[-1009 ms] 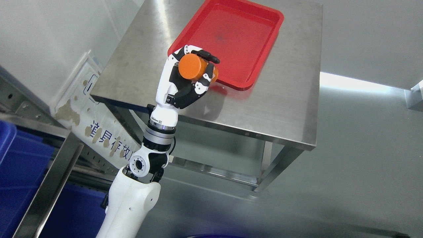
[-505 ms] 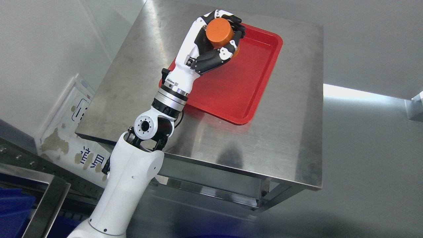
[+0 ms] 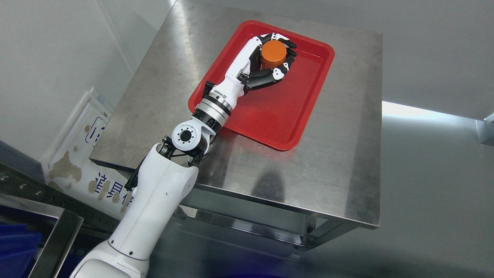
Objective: Grab orange capacitor from left shelf to right desk
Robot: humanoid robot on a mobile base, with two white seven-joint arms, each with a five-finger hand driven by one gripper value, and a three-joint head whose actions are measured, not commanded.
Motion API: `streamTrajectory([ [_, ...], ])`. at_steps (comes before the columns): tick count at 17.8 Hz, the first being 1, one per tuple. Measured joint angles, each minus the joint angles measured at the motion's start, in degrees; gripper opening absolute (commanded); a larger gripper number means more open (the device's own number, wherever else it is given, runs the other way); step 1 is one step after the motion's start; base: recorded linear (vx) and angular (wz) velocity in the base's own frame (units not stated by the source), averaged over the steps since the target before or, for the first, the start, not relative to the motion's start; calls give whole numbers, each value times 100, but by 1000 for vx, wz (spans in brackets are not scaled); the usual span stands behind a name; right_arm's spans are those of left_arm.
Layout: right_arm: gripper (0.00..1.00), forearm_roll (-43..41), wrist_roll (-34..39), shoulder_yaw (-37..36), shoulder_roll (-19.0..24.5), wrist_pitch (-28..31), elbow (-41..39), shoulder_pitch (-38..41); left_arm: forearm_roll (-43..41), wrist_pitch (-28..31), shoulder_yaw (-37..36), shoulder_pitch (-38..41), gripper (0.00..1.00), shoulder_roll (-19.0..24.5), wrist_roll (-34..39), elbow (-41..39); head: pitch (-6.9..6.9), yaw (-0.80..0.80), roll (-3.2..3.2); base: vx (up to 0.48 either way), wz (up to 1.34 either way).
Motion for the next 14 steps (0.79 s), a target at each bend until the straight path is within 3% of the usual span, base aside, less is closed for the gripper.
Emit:
streamTrajectory([
  [6, 100, 0, 0, -1, -2, 0, 0, 3, -65, -129, -275, -167, 53, 0, 122, 532, 0, 0, 0, 0, 0],
  [11, 100, 0, 0, -1, -2, 0, 0, 4, -80, -170, -321, -322, 80, 0, 298, 826, 0, 0, 0, 0, 0],
  [13, 100, 0, 0, -1, -2, 0, 0, 4, -81, -179, -266, -401, 99, 0, 318, 891, 0, 0, 0, 0, 0],
  [14, 100, 0, 0, -1, -2, 0, 0, 4, -81, -180, -225, -429, 100, 0, 318, 903, 0, 0, 0, 0, 0],
])
